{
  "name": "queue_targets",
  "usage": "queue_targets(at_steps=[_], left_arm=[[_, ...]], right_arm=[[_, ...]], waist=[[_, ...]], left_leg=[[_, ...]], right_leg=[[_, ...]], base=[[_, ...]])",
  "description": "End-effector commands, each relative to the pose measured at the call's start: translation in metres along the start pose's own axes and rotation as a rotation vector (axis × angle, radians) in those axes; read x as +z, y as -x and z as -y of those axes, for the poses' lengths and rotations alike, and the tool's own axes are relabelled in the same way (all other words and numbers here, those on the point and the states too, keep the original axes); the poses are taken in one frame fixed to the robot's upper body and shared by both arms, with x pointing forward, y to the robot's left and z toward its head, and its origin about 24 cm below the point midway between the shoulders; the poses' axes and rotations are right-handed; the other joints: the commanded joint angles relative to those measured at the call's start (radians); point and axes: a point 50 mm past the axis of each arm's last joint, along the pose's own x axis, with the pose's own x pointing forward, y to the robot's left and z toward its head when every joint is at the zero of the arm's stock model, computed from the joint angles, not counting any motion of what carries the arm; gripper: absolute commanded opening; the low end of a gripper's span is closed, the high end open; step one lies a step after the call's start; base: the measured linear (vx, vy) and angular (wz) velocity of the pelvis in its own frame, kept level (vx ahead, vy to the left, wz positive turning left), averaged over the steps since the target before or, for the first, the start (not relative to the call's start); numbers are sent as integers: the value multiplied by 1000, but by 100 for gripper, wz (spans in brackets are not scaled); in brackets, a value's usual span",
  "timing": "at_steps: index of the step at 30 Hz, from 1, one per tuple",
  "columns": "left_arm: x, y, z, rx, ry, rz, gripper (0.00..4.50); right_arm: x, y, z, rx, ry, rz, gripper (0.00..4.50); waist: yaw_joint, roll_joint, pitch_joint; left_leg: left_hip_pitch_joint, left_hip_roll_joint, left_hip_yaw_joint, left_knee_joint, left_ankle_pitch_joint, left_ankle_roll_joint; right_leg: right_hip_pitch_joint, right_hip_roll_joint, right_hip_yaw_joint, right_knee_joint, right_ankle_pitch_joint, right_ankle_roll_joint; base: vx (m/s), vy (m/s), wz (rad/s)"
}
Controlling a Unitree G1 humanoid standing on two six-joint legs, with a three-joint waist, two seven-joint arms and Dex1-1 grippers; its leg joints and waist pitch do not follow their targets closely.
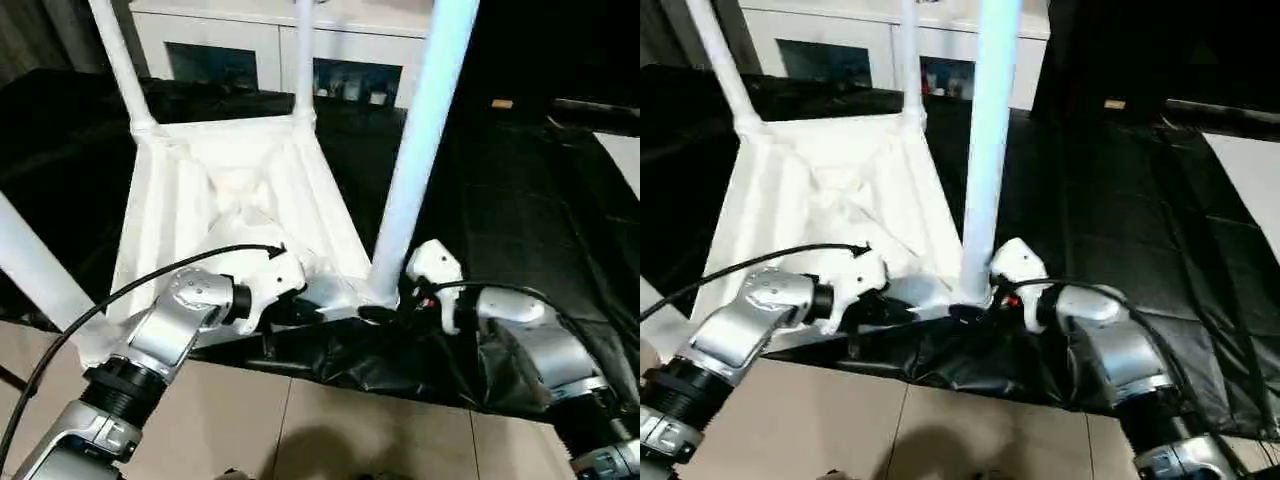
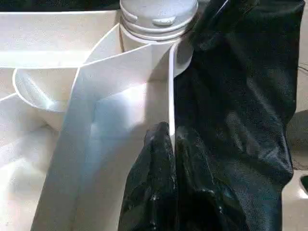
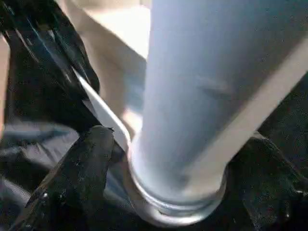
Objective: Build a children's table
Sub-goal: Rotate leg to tighten
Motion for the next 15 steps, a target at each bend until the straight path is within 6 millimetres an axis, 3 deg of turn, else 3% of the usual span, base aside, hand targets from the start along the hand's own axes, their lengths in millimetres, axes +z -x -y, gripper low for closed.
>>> queue_targets(at_steps=[1,6,15], left_arm=[[17,0,0,-11,-50,57,0],[16,2,-1,-6,-47,54,0],[12,3,0,-18,-38,47,0]], right_arm=[[3,-1,3,1,21,-4,361],[3,-1,6,-3,-1,1,319],[2,-1,4,21,-24,19,271]], waist=[[-2,-6,-62],[-2,-5,-65],[-4,-5,-66]], left_leg=[[6,9,4,-69,-218,38],[3,10,5,-67,-187,52],[3,9,5,-66,-186,54]], right_leg=[[55,-45,24,-78,-295,-174],[58,-44,23,-71,-226,-192],[61,-44,23,-70,-222,-197]], base=[[0,0,0],[0,0,0],[0,0,0]])
